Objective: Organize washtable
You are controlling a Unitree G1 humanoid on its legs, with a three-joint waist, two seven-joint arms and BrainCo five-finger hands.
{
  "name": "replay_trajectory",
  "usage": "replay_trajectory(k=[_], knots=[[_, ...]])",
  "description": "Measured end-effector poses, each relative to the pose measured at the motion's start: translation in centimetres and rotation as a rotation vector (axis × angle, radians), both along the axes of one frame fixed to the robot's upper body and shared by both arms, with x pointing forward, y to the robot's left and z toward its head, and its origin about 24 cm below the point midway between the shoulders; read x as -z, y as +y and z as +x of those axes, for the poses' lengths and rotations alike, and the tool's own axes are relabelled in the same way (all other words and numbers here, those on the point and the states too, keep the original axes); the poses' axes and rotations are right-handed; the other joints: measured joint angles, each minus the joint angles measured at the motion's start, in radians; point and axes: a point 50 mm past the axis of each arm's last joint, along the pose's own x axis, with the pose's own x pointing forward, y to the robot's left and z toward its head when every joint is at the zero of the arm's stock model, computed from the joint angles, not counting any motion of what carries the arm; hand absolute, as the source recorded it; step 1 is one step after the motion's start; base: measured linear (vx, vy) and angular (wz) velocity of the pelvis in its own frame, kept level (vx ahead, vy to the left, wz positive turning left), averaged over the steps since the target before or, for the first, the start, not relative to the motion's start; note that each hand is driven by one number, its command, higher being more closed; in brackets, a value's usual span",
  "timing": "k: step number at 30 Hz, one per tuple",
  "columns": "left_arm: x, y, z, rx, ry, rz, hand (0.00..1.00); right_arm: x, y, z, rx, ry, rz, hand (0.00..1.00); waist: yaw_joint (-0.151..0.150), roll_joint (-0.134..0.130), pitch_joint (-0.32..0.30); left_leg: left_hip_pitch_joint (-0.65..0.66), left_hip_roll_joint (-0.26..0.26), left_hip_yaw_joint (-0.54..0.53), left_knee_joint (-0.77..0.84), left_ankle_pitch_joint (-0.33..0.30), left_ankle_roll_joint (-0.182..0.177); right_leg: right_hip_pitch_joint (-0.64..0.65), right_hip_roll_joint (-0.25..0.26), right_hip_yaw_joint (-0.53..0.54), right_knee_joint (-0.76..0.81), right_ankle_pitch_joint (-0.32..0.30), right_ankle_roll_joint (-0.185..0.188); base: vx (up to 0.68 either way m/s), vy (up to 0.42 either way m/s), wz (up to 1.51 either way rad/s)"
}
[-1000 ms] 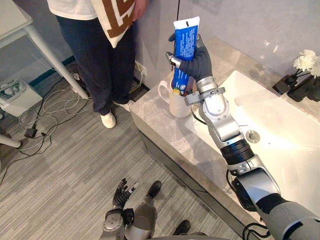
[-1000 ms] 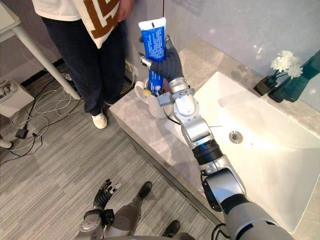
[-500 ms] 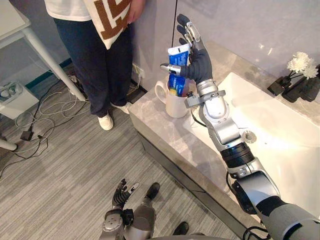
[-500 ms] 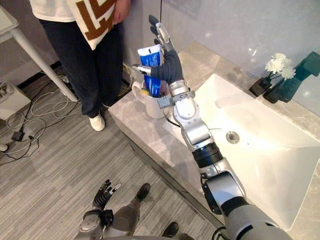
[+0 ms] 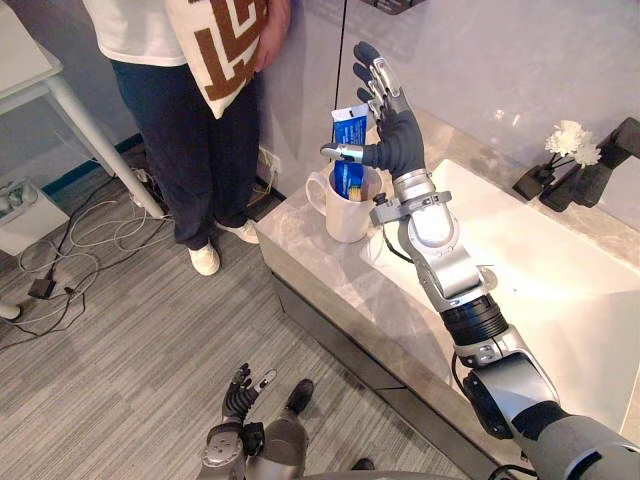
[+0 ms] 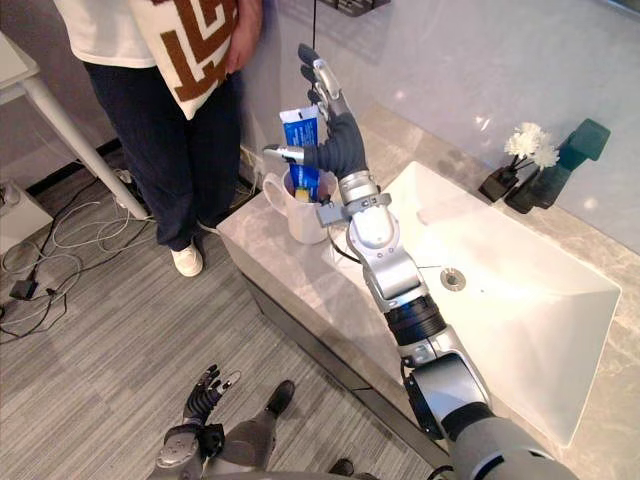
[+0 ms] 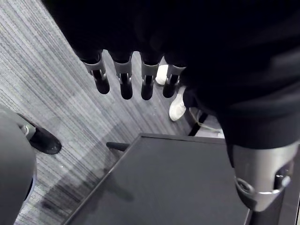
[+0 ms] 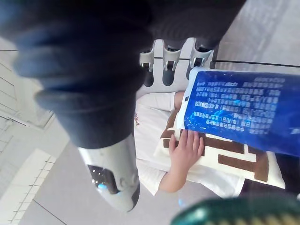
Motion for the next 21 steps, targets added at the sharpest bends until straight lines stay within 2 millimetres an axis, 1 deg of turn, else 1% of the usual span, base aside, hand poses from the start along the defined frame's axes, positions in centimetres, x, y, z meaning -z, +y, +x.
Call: replay_trajectory(k=[2, 6, 7, 9, 11, 12, 13, 15, 17, 18, 20, 21], knots=[[0.1, 0.1, -0.1, 0.001, 0.004, 0.000, 0.00, -0.1, -0.3, -0.3, 0.004, -0.012, 0.015, 0.00, -0.004, 0.000, 0.000, 0.003, 0.001, 0.003, 0.000, 0.000, 0.000, 0.000, -0.001, 0.003, 0.003, 0.000, 0.000, -0.04, -0.012, -0.04], [0.2, 0.1, -0.2, -0.002, 0.012, 0.000, 0.00, -0.3, -2.7, -1.5, 0.050, -0.044, 0.106, 0.00, -0.005, -0.004, -0.012, 0.013, 0.002, 0.020, 0.000, -0.001, 0.001, 0.000, -0.004, 0.023, 0.006, 0.000, 0.000, -0.03, -0.007, -0.11], [0.2, 0.1, -0.2, -0.002, 0.015, 0.001, 0.00, -0.4, -2.9, -1.7, 0.054, -0.050, 0.115, 0.00, -0.005, -0.004, -0.016, 0.014, 0.003, 0.025, 0.000, -0.001, 0.001, 0.000, -0.004, 0.027, 0.006, 0.000, 0.000, -0.02, -0.003, -0.21], [0.3, 0.2, -0.4, -0.002, 0.023, 0.002, 0.00, -0.7, -4.0, -2.2, 0.081, -0.082, 0.146, 0.00, -0.013, -0.005, -0.026, 0.022, 0.005, 0.036, 0.000, -0.003, 0.003, 0.000, -0.005, 0.041, 0.007, 0.000, 0.000, -0.02, -0.005, -0.18], [0.5, 0.3, -0.6, -0.005, 0.035, 0.004, 0.00, -1.1, -5.0, -3.1, 0.102, -0.126, 0.175, 0.00, -0.031, -0.005, -0.028, 0.035, 0.007, 0.050, 0.000, -0.006, 0.006, -0.001, -0.006, 0.055, 0.006, 0.000, 0.000, -0.04, -0.005, -0.18], [0.5, 0.4, -0.7, -0.005, 0.037, 0.005, 0.00, -1.2, -5.2, -3.5, 0.106, -0.141, 0.179, 0.00, -0.033, -0.004, -0.030, 0.036, 0.008, 0.054, 0.000, -0.007, 0.007, -0.001, -0.006, 0.058, 0.006, 0.000, 0.000, -0.03, -0.001, -0.22], [0.5, 0.4, -0.7, -0.006, 0.039, 0.006, 0.00, -1.4, -5.9, -4.1, 0.124, -0.169, 0.184, 0.00, -0.041, -0.005, -0.030, 0.042, 0.010, 0.065, 0.000, -0.009, 0.008, -0.001, -0.007, 0.071, 0.006, 0.000, 0.000, -0.02, 0.004, -0.28], [0.6, 0.6, -0.9, -0.014, 0.048, 0.005, 0.00, -1.3, -7.1, -4.8, 0.158, -0.188, 0.185, 0.00, -0.057, -0.010, -0.035, 0.052, 0.012, 0.083, 0.000, -0.012, 0.009, 0.000, -0.008, 0.086, 0.006, 0.001, -0.001, -0.02, 0.005, -0.28], [0.8, 0.9, -1.4, -0.052, 0.066, -0.013, 0.00, -1.3, -9.8, -6.6, 0.256, -0.232, 0.218, 0.00, -0.071, -0.014, -0.045, 0.063, 0.011, 0.101, 0.000, -0.015, 0.012, 0.000, -0.013, 0.102, 0.007, 0.003, 0.000, 0.00, 0.009, -0.21], [0.9, 1.0, -1.6, -0.062, 0.070, -0.014, 0.00, -1.3, -10.5, -7.0, 0.287, -0.247, 0.227, 0.00, -0.078, -0.014, -0.048, 0.065, 0.010, 0.104, 0.000, -0.015, 0.013, 0.000, -0.014, 0.106, 0.007, 0.003, 0.001, 0.00, 0.015, -0.20], [1.1, 1.2, -2.4, -0.097, 0.090, -0.020, 0.00, -1.7, -13.7, -8.8, 0.420, -0.315, 0.261, 0.00, -0.114, -0.008, -0.060, 0.074, 0.007, 0.124, 0.000, -0.019, 0.018, 0.001, -0.021, 0.117, 0.006, 0.009, 0.006, -0.01, 0.023, -0.23], [1.2, 1.2, -2.6, -0.103, 0.094, -0.021, 0.00, -1.8, -14.4, -9.2, 0.455, -0.333, 0.272, 0.00, -0.116, -0.006, -0.062, 0.078, 0.007, 0.132, 0.000, -0.020, 0.021, 0.001, -0.022, 0.126, 0.006, 0.011, 0.007, -0.02, 0.035, -0.39]])
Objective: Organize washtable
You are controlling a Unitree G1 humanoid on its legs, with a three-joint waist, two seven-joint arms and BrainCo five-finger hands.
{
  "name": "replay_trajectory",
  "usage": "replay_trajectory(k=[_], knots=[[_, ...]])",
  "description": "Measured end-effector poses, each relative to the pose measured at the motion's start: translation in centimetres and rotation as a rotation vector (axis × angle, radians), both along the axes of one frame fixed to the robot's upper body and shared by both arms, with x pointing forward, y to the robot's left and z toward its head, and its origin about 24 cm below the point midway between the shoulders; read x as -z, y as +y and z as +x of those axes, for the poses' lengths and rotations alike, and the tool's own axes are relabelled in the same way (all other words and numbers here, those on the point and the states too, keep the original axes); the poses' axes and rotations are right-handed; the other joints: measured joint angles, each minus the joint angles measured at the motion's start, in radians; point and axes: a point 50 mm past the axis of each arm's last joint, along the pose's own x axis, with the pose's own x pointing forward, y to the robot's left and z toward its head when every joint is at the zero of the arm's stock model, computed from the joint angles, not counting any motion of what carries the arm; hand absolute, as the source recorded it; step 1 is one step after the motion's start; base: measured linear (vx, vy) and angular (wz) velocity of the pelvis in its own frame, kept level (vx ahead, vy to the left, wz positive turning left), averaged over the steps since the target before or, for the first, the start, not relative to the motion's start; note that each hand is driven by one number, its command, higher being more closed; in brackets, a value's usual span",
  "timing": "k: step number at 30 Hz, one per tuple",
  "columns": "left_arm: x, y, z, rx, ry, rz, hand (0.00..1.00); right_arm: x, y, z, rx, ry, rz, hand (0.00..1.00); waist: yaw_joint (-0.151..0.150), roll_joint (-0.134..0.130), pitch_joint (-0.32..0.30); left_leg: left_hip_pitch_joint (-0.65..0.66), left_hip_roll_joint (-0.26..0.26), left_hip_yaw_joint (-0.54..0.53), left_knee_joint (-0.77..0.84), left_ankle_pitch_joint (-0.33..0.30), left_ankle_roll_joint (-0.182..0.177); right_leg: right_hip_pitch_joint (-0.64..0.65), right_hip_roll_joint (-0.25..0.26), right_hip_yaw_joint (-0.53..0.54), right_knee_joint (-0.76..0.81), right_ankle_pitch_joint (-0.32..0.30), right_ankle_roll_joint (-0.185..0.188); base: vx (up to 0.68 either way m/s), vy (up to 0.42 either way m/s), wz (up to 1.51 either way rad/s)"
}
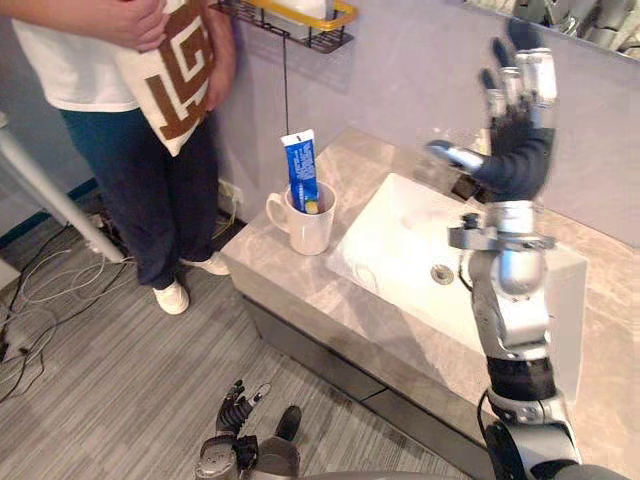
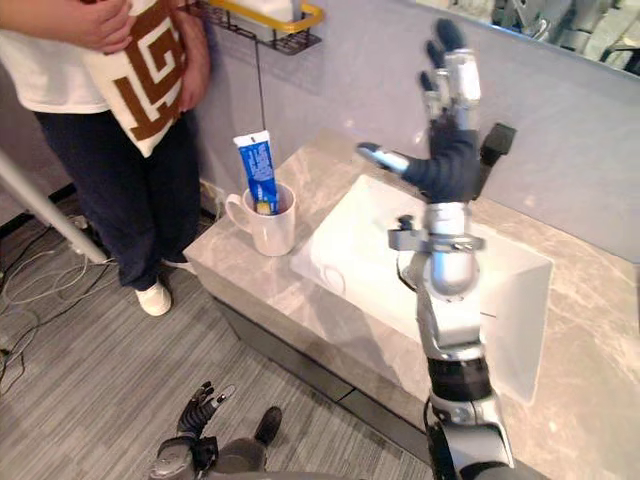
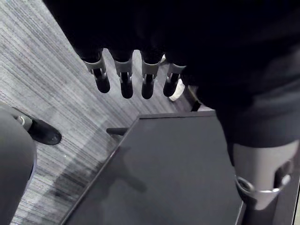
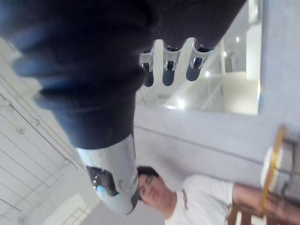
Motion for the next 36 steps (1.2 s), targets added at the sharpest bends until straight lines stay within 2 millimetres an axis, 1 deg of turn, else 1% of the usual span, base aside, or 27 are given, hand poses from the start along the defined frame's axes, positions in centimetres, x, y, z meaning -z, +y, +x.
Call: replay_trajectory(k=[1, 2, 3, 5, 6, 7, 8, 9, 10, 12, 13, 14, 15, 16, 17, 18, 19, 20, 21, 23, 26, 30, 31, 32, 35, 36], knots=[[0.1, 0.0, -0.2, -0.017, 0.008, -0.006, 0.00, -0.2, -1.5, -1.1, 0.077, -0.030, 0.016, 0.00, -0.004, 0.004, -0.004, 0.010, 0.000, 0.021, 0.000, -0.004, 0.005, 0.000, -0.002, 0.018, -0.001, 0.004, 0.002, -0.02, 0.028, -0.36], [0.2, 0.0, -0.4, -0.024, 0.014, -0.009, 0.00, -0.3, -2.2, -1.6, 0.116, -0.044, 0.023, 0.00, -0.011, 0.006, -0.008, 0.014, 0.000, 0.028, 0.000, -0.005, 0.007, 0.000, -0.002, 0.026, -0.003, 0.006, 0.003, -0.03, 0.030, -0.42], [0.4, 0.0, -0.7, -0.032, 0.027, -0.011, 0.00, -0.7, -3.5, -2.7, 0.188, -0.077, 0.022, 0.00, -0.028, 0.010, -0.015, 0.020, -0.001, 0.041, 0.000, -0.008, 0.010, 0.000, -0.003, 0.039, -0.004, 0.009, 0.005, -0.03, 0.025, -0.29], [0.5, 0.0, -1.1, -0.036, 0.039, -0.013, 0.00, -1.4, -5.3, -4.3, 0.292, -0.131, 0.017, 0.00, -0.053, 0.016, -0.019, 0.027, -0.003, 0.060, -0.001, -0.010, 0.013, -0.001, -0.007, 0.057, -0.006, 0.015, 0.007, -0.03, 0.031, -0.30], [0.6, 0.1, -1.4, -0.045, 0.044, -0.014, 0.00, -1.6, -6.4, -5.4, 0.367, -0.154, 0.017, 0.00, -0.057, 0.020, -0.022, 0.030, -0.002, 0.073, -0.001, -0.011, 0.015, -0.002, -0.008, 0.069, -0.011, 0.021, 0.007, -0.04, 0.035, -0.32], [0.7, 0.1, -1.7, -0.059, 0.051, -0.019, 0.00, -1.7, -7.6, -6.5, 0.441, -0.172, 0.015, 0.00, -0.073, 0.023, -0.030, 0.029, -0.002, 0.081, -0.001, -0.013, 0.017, -0.002, -0.010, 0.077, -0.024, 0.029, 0.009, -0.05, 0.040, -0.30], [0.8, 0.1, -2.0, -0.073, 0.059, -0.021, 0.00, -1.7, -8.4, -7.3, 0.493, -0.184, 0.024, 0.00, -0.082, 0.025, -0.036, 0.029, -0.003, 0.089, -0.001, -0.014, 0.019, -0.003, -0.010, 0.084, -0.030, 0.032, 0.010, -0.03, 0.034, -0.26], [0.9, 0.1, -2.3, -0.083, 0.069, -0.025, 0.00, -1.5, -9.4, -8.6, 0.570, -0.200, 0.045, 0.00, -0.103, 0.030, -0.041, 0.031, -0.003, 0.100, -0.001, -0.015, 0.020, -0.003, -0.012, 0.093, -0.037, 0.036, 0.011, -0.02, 0.027, -0.18], [0.9, 0.1, -2.3, -0.083, 0.070, -0.026, 0.00, -1.4, -9.7, -8.9, 0.588, -0.199, 0.049, 0.00, -0.107, 0.031, -0.042, 0.031, -0.004, 0.101, -0.001, -0.015, 0.021, -0.003, -0.013, 0.094, -0.038, 0.036, 0.011, -0.02, 0.019, -0.17], [1.1, 0.2, -2.8, -0.082, 0.090, -0.023, 0.00, -0.4, -11.1, -9.7, 0.666, -0.164, 0.075, 0.00, -0.117, 0.034, -0.052, 0.031, -0.003, 0.112, -0.007, -0.020, 0.018, -0.010, -0.015, 0.107, -0.039, 0.038, 0.015, -0.03, 0.013, -0.19], [1.2, 0.1, -3.0, -0.082, 0.099, -0.025, 0.00, 0.7, -12.2, -9.9, 0.714, -0.104, 0.102, 0.00, -0.120, 0.035, -0.064, 0.029, -0.002, 0.121, -0.007, -0.024, 0.016, -0.019, -0.015, 0.120, -0.038, 0.038, 0.015, -0.02, 0.005, -0.25], [1.3, 0.1, -3.1, -0.079, 0.106, -0.025, 0.00, 2.1, -13.3, -10.2, 0.756, -0.032, 0.133, 0.00, -0.130, 0.035, -0.069, 0.030, -0.002, 0.124, -0.007, -0.026, 0.016, -0.019, -0.015, 0.123, -0.039, 0.038, 0.015, 0.00, 0.000, -0.19], [1.4, 0.2, -3.3, -0.078, 0.113, -0.024, 0.00, 3.4, -13.8, -10.5, 0.784, 0.024, 0.160, 0.00, -0.136, 0.035, -0.073, 0.030, -0.002, 0.125, -0.007, -0.027, 0.017, -0.020, -0.016, 0.123, -0.039, 0.035, 0.012, 0.01, -0.005, -0.09], [1.5, 0.2, -3.4, -0.078, 0.121, -0.025, 0.00, 5.3, -14.4, -10.9, 0.817, 0.106, 0.206, 0.00, -0.139, 0.036, -0.078, 0.028, -0.003, 0.126, -0.007, -0.031, 0.017, -0.024, -0.017, 0.127, -0.038, 0.034, 0.012, 0.01, -0.002, -0.05], [1.5, 0.1, -3.5, -0.079, 0.122, -0.026, 0.00, 5.9, -14.5, -11.0, 0.825, 0.133, 0.220, 0.00, -0.141, 0.033, -0.080, 0.025, -0.002, 0.127, -0.007, -0.035, 0.015, -0.028, -0.017, 0.128, -0.038, 0.033, 0.013, 0.01, 0.001, -0.06], [1.5, 0.0, -3.5, -0.087, 0.121, -0.032, 0.00, 8.7, -14.6, -11.9, 0.858, 0.252, 0.285, 0.00, -0.152, 0.043, -0.094, 0.016, -0.003, 0.130, -0.007, -0.040, 0.013, -0.037, -0.017, 0.126, -0.040, 0.033, 0.012, 0.00, 0.000, 0.00], [1.6, -0.1, -3.5, -0.090, 0.123, -0.034, 0.00, 9.9, -14.4, -12.4, 0.872, 0.299, 0.315, 0.00, -0.156, 0.041, -0.094, 0.014, -0.003, 0.131, -0.007, -0.040, 0.013, -0.037, -0.017, 0.123, -0.040, 0.031, 0.012, 0.05, -0.008, 0.02], [1.6, -0.2, -3.8, -0.093, 0.128, -0.039, 0.00, 12.7, -13.9, -13.6, 0.900, 0.418, 0.389, 0.00, -0.159, 0.046, -0.096, 0.014, -0.004, 0.138, -0.006, -0.041, 0.015, -0.038, -0.018, 0.123, -0.039, 0.030, 0.010, 0.05, -0.010, 0.00], [1.6, -0.3, -3.8, -0.095, 0.129, -0.043, 0.00, 13.7, -13.6, -14.1, 0.910, 0.458, 0.420, 0.00, -0.160, 0.049, -0.099, 0.015, -0.004, 0.140, -0.003, -0.041, 0.017, -0.039, -0.019, 0.124, -0.039, 0.032, 0.008, 0.07, -0.013, -0.09], [1.6, -0.7, -3.8, -0.099, 0.124, -0.052, 0.00, 16.8, -12.5, -15.3, 0.932, 0.590, 0.524, 0.00, -0.160, 0.058, -0.104, 0.025, -0.001, 0.160, 0.000, -0.043, 0.023, -0.039, -0.019, 0.138, -0.033, 0.034, 0.014, 0.06, -0.009, -0.21], [1.5, -1.0, -3.6, -0.131, 0.107, -0.069, 0.00, 19.3, -12.3, -15.3, 0.931, 0.705, 0.587, 0.00, -0.164, 0.061, -0.106, 0.037, 0.004, 0.186, 0.000, -0.054, 0.024, -0.038, -0.020, 0.151, -0.031, 0.032, 0.013, 0.02, -0.007, -0.24], [1.3, -1.6, -2.7, -0.148, 0.074, -0.095, 0.00, 22.4, -11.8, -15.4, 0.912, 0.817, 0.699, 0.00, -0.161, 0.062, -0.105, 0.053, 0.009, 0.204, 0.000, -0.067, 0.023, -0.038, -0.030, 0.151, -0.010, 0.019, 0.012, 0.01, 0.004, -0.11], [1.2, -1.8, -2.5, -0.149, 0.069, -0.102, 0.00, 23.5, -11.7, -15.7, 0.912, 0.859, 0.729, 0.00, -0.159, 0.062, -0.104, 0.063, 0.010, 0.213, 0.000, -0.077, 0.019, -0.037, -0.034, 0.149, 0.007, 0.007, 0.015, 0.02, -0.012, -0.09], [1.2, -1.9, -2.5, -0.145, 0.068, -0.102, 0.00, 24.1, -11.5, -15.9, 0.909, 0.882, 0.748, 0.00, -0.159, 0.062, -0.104, 0.070, 0.010, 0.215, 0.000, -0.081, 0.020, -0.036, -0.036, 0.149, 0.019, 0.000, 0.014, 0.04, -0.016, -0.08], [1.2, -2.2, -2.4, -0.130, 0.070, -0.102, 0.00, 27.2, -10.8, -17.0, 0.908, 1.030, 0.824, 0.00, -0.160, 0.064, -0.104, 0.085, 0.011, 0.235, 0.000, -0.096, 0.021, -0.038, -0.042, 0.151, 0.050, -0.026, 0.016, 0.05, -0.019, -0.04], [1.3, -2.3, -2.4, -0.132, 0.071, -0.101, 0.00, 27.7, -10.7, -17.3, 0.910, 1.054, 0.837, 0.00, -0.160, 0.064, -0.104, 0.086, 0.012, 0.237, 0.000, -0.099, 0.020, -0.037, -0.042, 0.152, 0.050, -0.028, 0.016, 0.06, -0.019, -0.08]])
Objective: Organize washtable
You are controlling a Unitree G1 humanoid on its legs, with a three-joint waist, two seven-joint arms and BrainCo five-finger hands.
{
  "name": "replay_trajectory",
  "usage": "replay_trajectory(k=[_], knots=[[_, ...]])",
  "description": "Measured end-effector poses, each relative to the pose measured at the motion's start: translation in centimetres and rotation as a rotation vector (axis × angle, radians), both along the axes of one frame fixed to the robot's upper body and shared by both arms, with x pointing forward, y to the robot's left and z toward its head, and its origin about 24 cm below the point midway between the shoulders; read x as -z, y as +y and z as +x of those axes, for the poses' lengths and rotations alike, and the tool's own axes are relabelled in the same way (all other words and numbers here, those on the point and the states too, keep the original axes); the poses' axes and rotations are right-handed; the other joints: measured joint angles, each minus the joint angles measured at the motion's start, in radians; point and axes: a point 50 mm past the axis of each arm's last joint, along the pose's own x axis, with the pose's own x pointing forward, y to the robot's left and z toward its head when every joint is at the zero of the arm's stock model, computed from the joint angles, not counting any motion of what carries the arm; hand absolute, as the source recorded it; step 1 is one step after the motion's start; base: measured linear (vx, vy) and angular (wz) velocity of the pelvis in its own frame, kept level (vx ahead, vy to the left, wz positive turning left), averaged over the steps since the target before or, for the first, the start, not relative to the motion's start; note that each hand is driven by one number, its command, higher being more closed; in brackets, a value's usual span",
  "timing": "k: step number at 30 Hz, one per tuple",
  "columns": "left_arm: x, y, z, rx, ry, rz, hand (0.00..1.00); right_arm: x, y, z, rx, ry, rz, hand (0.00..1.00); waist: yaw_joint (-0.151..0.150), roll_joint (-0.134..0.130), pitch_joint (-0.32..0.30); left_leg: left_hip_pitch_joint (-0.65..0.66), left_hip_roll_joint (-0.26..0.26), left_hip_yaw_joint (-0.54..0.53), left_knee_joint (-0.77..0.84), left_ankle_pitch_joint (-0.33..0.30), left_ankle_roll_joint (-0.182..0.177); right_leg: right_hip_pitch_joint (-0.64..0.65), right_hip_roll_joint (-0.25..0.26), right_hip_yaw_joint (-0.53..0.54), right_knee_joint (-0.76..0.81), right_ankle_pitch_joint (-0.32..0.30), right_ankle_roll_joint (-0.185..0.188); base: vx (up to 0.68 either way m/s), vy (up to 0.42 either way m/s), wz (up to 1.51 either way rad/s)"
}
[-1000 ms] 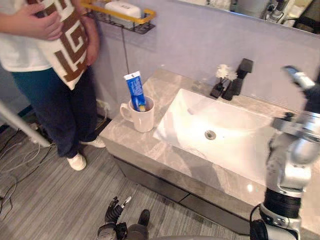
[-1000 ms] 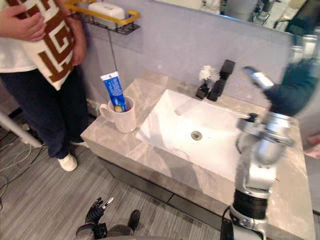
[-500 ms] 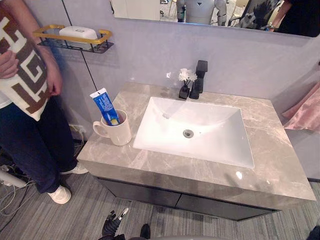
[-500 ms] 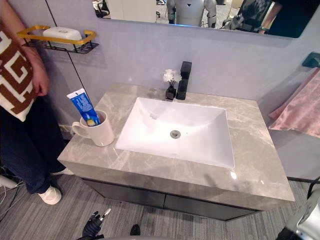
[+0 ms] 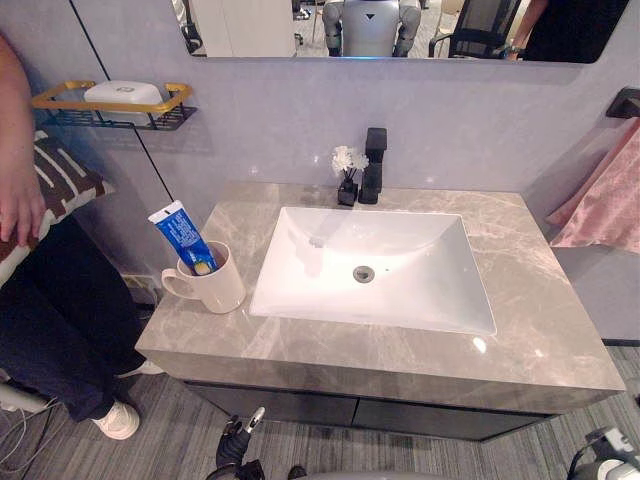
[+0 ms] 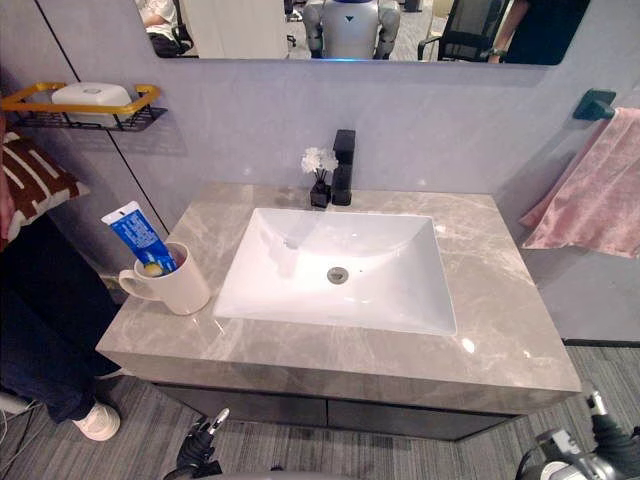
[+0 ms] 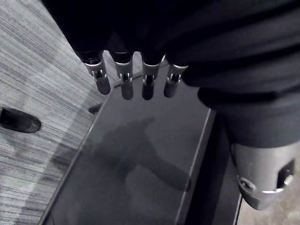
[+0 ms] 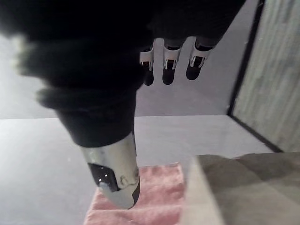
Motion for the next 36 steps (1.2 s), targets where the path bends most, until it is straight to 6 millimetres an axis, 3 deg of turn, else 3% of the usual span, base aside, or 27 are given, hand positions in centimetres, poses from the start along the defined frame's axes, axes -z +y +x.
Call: replay_trajectory(k=[7, 13, 19, 26, 36], knots=[[0.1, -0.1, 0.1, -0.012, 0.007, -0.005, 0.00, 5.0, 2.4, -1.4, -0.047, 0.121, 0.227, 0.00, 0.005, 0.001, 0.003, 0.020, 0.003, 0.046, 0.000, -0.006, -0.009, 0.021, -0.003, 0.001, -0.001, -0.001, 0.000, 0.08, -0.008, -0.09], [0.3, -0.7, 0.7, 0.061, 0.016, -0.011, 0.00, 8.2, 5.4, -1.0, -0.218, 0.209, 0.399, 0.00, 0.019, 0.014, 0.011, 0.033, 0.003, 0.057, -0.006, -0.014, -0.007, 0.036, -0.003, 0.003, -0.003, -0.002, 0.001, -0.03, 0.000, -0.04], [0.6, -0.8, 0.9, 0.139, 0.038, 0.003, 0.00, 11.2, 8.7, -2.3, -0.374, 0.364, 0.572, 0.00, 0.026, 0.013, 0.015, 0.040, -0.001, 0.039, -0.007, -0.013, -0.007, 0.044, 0.000, -0.008, -0.017, -0.002, 0.001, -0.02, -0.004, 0.06], [0.6, 0.0, 1.7, 0.235, 0.045, 0.046, 0.00, 12.7, 11.6, -1.3, -0.560, 0.463, 0.655, 0.00, 0.025, -0.010, 0.064, 0.042, -0.021, -0.021, -0.007, -0.008, -0.006, 0.081, 0.002, -0.050, -0.042, 0.000, 0.004, 0.01, -0.012, 0.18], [0.5, 0.9, 2.8, 0.304, 0.052, 0.099, 0.00, 13.0, 13.0, 1.7, -0.720, 0.511, 0.633, 0.00, 0.007, -0.037, 0.126, 0.047, -0.035, -0.054, -0.006, -0.008, -0.006, 0.123, -0.004, -0.092, -0.073, 0.003, 0.008, 0.01, -0.017, 0.13]])
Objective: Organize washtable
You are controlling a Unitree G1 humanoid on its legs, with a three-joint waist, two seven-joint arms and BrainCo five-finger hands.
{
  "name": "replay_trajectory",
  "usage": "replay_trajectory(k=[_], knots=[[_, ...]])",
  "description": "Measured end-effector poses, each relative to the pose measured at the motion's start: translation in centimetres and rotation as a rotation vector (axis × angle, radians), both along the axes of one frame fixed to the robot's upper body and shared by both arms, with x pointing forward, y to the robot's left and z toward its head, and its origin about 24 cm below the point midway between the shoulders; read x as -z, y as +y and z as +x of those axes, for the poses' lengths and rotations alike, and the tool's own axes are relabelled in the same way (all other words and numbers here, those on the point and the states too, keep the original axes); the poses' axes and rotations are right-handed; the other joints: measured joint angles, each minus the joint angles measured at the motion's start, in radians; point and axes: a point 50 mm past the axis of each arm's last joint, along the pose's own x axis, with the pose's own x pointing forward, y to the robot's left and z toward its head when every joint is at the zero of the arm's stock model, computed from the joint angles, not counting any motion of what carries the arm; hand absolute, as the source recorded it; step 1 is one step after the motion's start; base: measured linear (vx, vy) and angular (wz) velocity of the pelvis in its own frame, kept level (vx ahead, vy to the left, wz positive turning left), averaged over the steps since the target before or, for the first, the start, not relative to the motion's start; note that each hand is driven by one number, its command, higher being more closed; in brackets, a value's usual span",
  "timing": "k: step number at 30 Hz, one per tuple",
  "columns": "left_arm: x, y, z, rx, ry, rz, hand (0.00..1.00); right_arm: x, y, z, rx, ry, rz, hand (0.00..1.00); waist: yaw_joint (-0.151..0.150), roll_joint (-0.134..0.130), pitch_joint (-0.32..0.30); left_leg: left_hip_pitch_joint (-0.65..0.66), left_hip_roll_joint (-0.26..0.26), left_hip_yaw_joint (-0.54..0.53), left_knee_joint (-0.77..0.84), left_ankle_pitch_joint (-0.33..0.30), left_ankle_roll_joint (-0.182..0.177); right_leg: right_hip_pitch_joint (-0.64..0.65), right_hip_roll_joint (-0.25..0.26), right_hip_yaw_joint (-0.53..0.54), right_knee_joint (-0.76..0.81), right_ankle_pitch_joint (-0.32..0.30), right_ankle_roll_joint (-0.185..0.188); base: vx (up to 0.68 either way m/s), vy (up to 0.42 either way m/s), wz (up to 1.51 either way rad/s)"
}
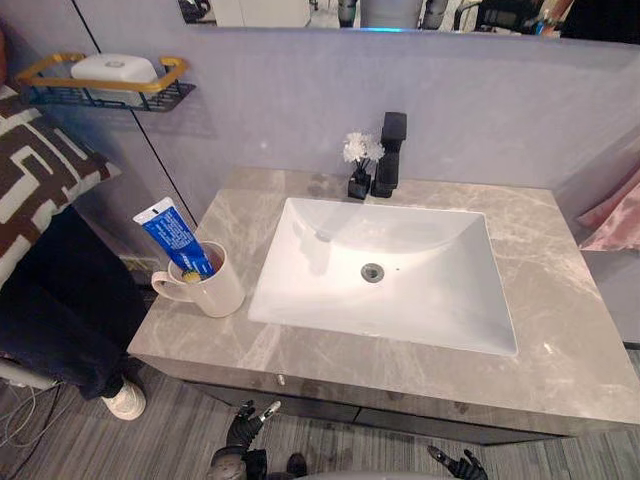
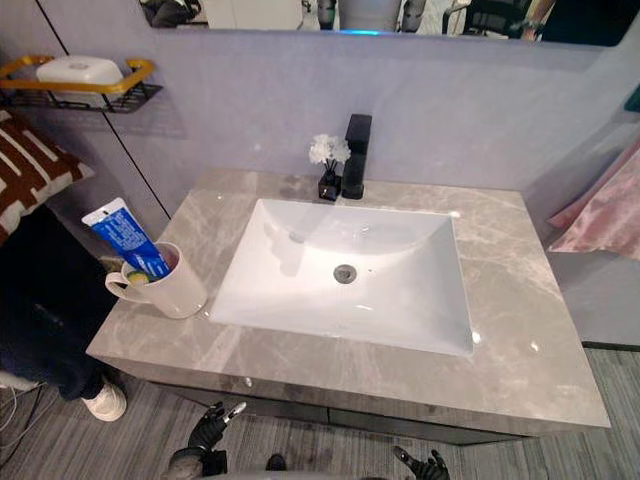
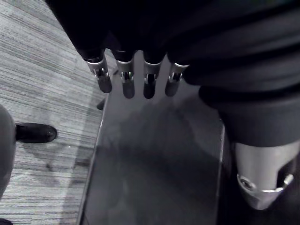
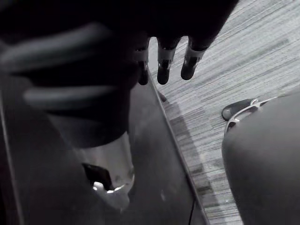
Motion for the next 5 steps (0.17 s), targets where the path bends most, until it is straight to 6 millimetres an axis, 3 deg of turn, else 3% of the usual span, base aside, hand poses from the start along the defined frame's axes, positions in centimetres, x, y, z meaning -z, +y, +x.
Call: replay_trajectory(k=[5], knots=[[0.04, -0.01, 0.01, 0.024, 0.006, 0.011, 0.00, 0.05, 0.01, 0.30, -0.036, 0.008, -0.006, 0.00, -0.008, 0.000, 0.006, 0.001, -0.002, 0.001, 0.000, 0.000, 0.000, 0.000, -0.002, -0.002, -0.001, 0.000, 0.000, 0.00, 0.000, 0.00]])
